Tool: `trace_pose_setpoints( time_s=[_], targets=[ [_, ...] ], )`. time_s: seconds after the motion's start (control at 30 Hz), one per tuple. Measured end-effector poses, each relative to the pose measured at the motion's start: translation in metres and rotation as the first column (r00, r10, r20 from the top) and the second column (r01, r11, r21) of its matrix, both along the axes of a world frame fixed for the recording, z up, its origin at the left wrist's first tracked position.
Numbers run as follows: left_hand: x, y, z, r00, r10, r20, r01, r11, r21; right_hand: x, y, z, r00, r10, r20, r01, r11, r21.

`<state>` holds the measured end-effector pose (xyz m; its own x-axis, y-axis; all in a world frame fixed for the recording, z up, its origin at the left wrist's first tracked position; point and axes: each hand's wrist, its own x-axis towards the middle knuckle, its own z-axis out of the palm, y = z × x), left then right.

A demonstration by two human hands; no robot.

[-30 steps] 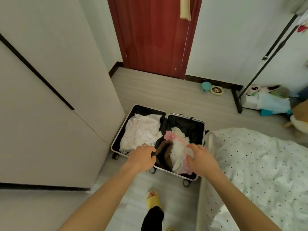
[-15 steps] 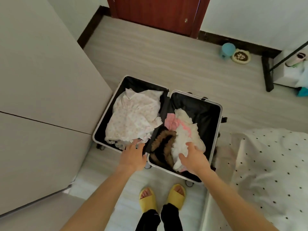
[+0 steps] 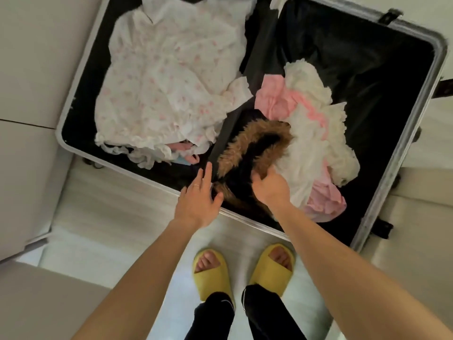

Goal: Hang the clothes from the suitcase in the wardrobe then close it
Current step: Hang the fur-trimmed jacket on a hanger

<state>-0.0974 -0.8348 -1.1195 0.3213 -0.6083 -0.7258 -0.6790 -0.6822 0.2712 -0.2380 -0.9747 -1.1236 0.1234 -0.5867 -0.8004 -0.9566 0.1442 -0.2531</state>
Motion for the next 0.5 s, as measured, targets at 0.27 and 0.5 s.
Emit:
trace_pose_setpoints(
  time_s=[0.27,0.5],
  targets=[
    [0.014,-0.008,0.075,0.987,0.054,-0.152,-0.019,0.975,0.222,-0.012,0.003,0.096,0.966,-0.146,0.213,0.192,0.957,-0.216],
    [0.040,-0.062,0.320,0.976,0.063,-0.209,-0.042,0.994,0.105,0.002,-0.030,0.369,0.922,-0.029,0.387,0.170,0.926,-0.337]
  ],
)
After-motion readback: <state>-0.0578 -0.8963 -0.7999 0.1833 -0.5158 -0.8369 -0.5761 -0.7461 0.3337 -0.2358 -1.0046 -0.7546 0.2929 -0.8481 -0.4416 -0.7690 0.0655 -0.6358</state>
